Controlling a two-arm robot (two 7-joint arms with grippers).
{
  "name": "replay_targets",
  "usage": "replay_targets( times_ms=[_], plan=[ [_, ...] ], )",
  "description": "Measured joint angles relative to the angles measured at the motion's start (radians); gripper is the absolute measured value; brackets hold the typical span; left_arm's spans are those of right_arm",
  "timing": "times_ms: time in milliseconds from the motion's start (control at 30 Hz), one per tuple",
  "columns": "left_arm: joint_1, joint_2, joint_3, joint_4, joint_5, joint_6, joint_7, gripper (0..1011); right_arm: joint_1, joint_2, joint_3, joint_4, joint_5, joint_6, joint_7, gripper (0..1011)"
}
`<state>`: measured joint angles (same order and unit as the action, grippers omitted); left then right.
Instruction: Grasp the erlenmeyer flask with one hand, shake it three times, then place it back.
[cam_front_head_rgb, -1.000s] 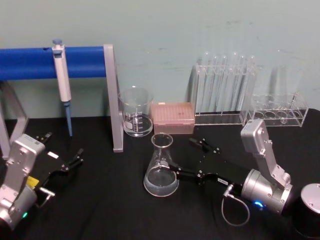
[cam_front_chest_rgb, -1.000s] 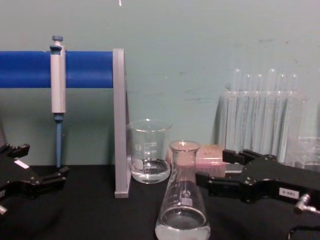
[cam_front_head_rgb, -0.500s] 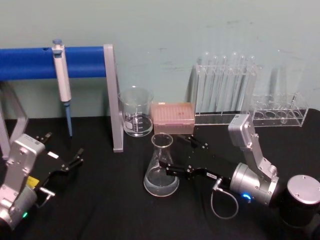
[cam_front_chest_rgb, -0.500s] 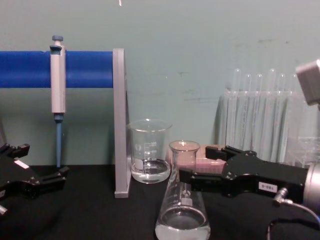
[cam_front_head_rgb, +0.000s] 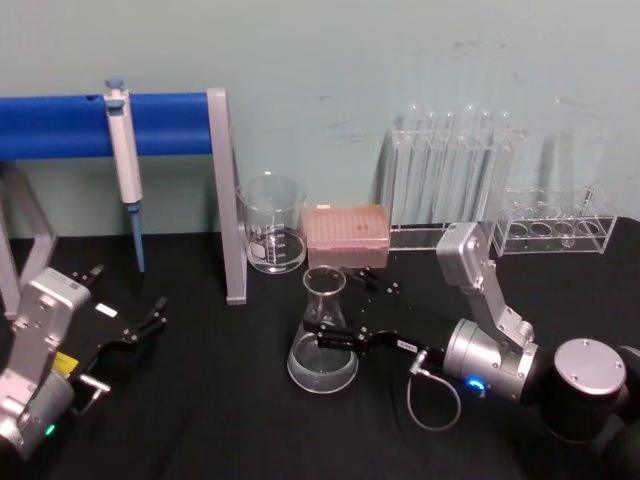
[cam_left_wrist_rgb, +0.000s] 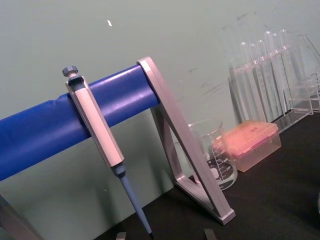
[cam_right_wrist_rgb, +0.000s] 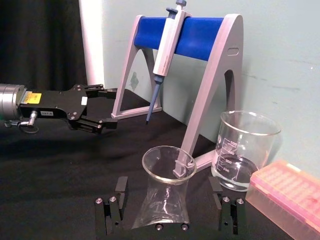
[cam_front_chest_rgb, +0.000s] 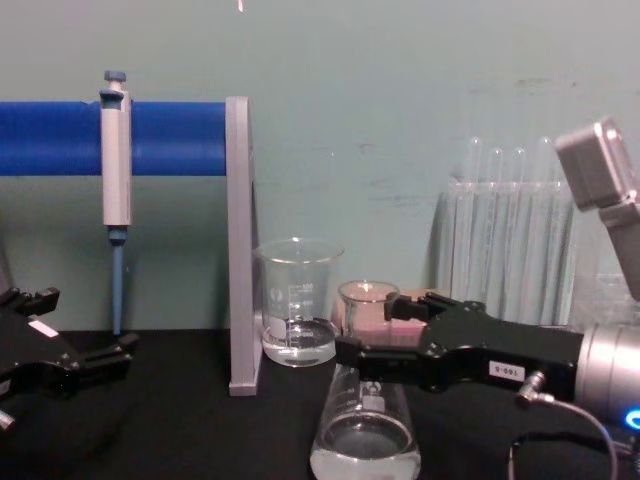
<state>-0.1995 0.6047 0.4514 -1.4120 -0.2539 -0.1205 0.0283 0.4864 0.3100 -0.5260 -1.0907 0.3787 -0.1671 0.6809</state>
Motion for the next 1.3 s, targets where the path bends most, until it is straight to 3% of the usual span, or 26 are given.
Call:
replay_targets(
  times_ms=[667,1300],
  plan=[
    [0.000,0.000,0.000,0.000,0.000,0.000,0.000,1001,0.051,-0.035,-0.015,0.084,0.001,-0.016,0.028,1000],
    [0.000,0.000,0.000,0.000,0.000,0.000,0.000,1000,0.055,-0.039,-0.017,0.089,-0.004,-0.018,0.024,1000]
  ],
)
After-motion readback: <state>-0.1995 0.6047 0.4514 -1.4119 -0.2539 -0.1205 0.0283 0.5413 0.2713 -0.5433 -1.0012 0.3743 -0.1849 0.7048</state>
